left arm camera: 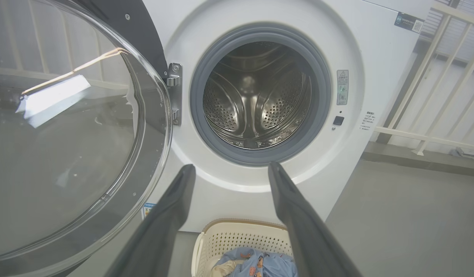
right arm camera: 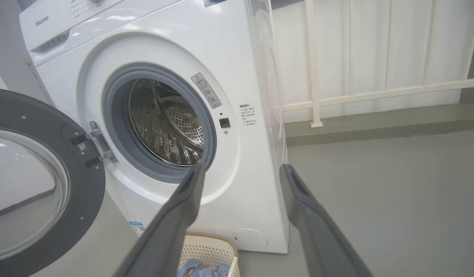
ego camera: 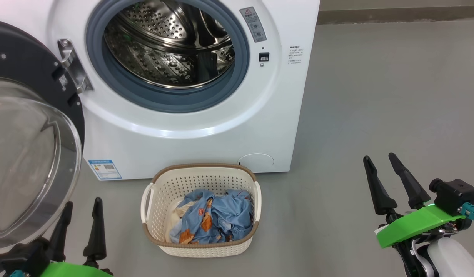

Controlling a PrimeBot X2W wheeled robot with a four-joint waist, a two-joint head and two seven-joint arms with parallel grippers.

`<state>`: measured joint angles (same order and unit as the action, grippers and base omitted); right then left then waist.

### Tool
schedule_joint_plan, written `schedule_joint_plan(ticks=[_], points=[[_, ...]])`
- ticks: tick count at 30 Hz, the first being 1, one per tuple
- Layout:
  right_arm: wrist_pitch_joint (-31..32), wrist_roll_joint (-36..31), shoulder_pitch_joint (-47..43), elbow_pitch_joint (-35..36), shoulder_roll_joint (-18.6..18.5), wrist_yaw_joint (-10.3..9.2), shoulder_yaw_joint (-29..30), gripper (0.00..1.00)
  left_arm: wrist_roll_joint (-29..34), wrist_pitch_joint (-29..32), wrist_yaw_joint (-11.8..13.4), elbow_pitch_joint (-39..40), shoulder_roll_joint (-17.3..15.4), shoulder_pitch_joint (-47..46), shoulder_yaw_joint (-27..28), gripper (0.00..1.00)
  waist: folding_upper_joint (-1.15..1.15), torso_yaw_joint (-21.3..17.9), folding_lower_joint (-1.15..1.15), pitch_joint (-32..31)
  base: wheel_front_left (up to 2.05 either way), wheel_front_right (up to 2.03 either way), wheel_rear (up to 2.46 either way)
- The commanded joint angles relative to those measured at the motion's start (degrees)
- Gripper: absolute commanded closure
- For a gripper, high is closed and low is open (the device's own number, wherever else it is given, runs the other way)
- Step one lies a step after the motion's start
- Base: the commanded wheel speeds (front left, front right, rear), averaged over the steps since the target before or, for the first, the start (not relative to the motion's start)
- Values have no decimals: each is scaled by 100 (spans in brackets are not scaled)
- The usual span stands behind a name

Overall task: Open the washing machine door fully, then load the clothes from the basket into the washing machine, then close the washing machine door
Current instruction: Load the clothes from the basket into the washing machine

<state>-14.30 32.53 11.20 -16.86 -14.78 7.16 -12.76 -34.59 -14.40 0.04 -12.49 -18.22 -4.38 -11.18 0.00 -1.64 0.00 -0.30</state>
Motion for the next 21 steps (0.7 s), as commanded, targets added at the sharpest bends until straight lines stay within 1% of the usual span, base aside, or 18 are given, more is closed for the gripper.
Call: schedule_joint_plan(ticks=[1, 8, 21], points=[[-70, -39, 93, 146, -57, 33, -66, 0, 85, -60, -12, 75, -116, -185, 204, 0, 0, 4, 0, 0, 57, -57, 0], [-70, -38, 82, 153, -63, 33, -58, 0, 68, -60, -12, 58, -109, -206, 184, 0, 0, 27, 0, 3, 109, -109, 0], [-70, -26, 80, 148, -56, 33, -59, 0, 39, -60, 0, 51, -77, -203, 192, 0, 0, 72, 0, -4, 172, -172, 0]])
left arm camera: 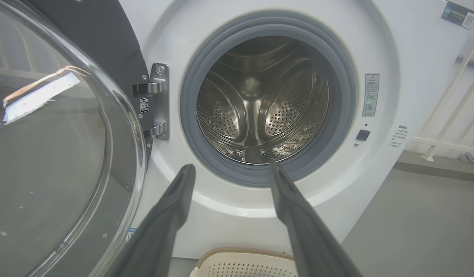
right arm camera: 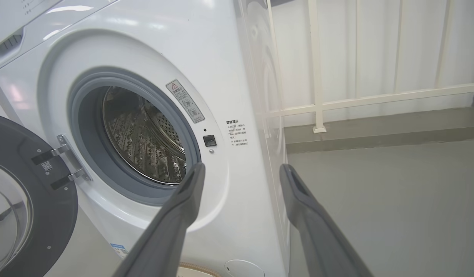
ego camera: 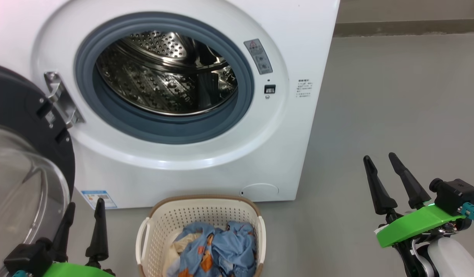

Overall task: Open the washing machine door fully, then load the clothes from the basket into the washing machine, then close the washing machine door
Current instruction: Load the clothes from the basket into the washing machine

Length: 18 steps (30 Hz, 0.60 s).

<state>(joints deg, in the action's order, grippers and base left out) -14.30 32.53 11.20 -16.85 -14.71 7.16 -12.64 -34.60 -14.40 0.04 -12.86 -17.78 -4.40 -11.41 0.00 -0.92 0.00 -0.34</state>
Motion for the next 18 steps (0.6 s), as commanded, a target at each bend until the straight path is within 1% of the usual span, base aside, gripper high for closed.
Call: schedule_joint_plan(ticks=[1, 7, 18], points=[[-70, -24, 81, 148, -64, 33, -70, 0, 41, -60, 0, 93, -119, -199, 219, 0, 0, 3, 0, 1, 117, -117, 0], [-70, -19, 85, 144, -59, 33, -78, 0, 31, -60, -1, 93, -121, -186, 220, 0, 0, 10, 0, 14, 70, -70, 0], [-70, -25, 99, 126, -70, 33, -95, 0, 1, -60, 18, 65, -128, -188, 200, 0, 0, 7, 0, 21, 3, -3, 0]])
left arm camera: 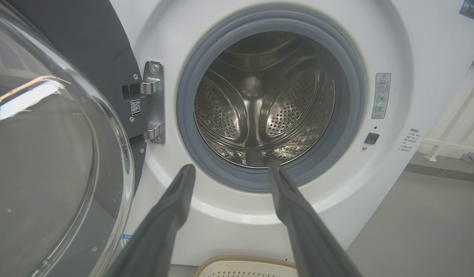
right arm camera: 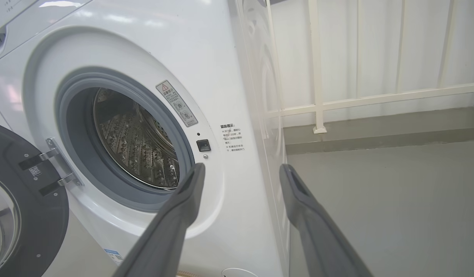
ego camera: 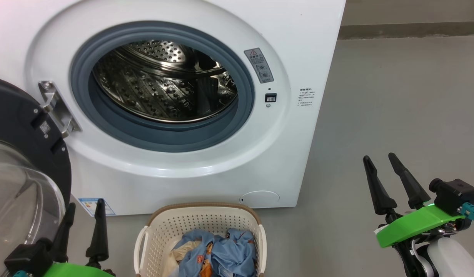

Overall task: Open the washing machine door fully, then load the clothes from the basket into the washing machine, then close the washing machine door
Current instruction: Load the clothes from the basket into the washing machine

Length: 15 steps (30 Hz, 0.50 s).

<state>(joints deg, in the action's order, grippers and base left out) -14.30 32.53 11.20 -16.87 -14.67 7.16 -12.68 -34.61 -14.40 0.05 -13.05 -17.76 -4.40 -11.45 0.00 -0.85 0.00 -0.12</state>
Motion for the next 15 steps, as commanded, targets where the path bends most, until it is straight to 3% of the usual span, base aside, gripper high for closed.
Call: schedule_joint_plan(ticks=[1, 15], points=[[-70, -23, 100, 127, -77, 33, -95, 0, 3, -60, 18, 82, -130, -189, 203, 0, 0, 1, 0, -3, 0, 0, 0], [-70, -11, 98, 127, -97, 33, -140, 0, 15, -60, 8, 66, -126, -195, 192, 0, 0, 8, 0, 2, 0, 0, 0]])
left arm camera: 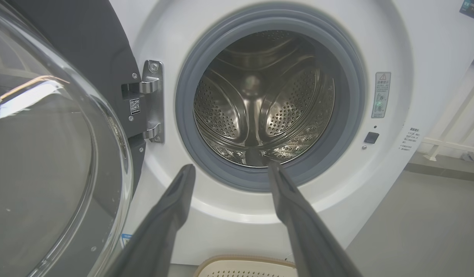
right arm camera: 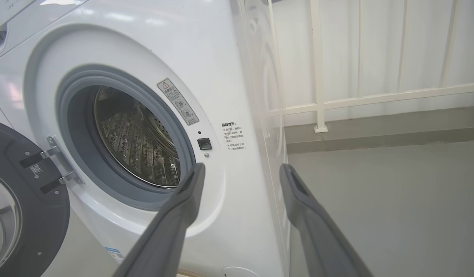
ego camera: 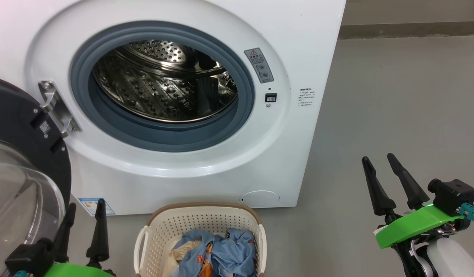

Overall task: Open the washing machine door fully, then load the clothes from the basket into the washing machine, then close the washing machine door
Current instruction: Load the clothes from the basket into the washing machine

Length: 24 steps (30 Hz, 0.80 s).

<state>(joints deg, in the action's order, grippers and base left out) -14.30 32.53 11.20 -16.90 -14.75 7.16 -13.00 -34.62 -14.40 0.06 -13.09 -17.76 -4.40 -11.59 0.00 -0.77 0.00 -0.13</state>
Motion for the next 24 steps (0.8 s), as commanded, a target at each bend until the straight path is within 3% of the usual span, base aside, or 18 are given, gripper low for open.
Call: schedule_joint_plan(ticks=[1, 24], points=[[-70, -10, 99, 130, -90, 33, -112, 0, 19, -60, 6, 68, -126, -197, 206, 0, 0, 1, 0, 5, 0, 0, 0], [-70, -38, 175, 159, -34, 33, -61, 0, 16, -50, 11, 61, -126, -308, 123, 0, 0, -107, 0, 327, 0, 0, 0]])
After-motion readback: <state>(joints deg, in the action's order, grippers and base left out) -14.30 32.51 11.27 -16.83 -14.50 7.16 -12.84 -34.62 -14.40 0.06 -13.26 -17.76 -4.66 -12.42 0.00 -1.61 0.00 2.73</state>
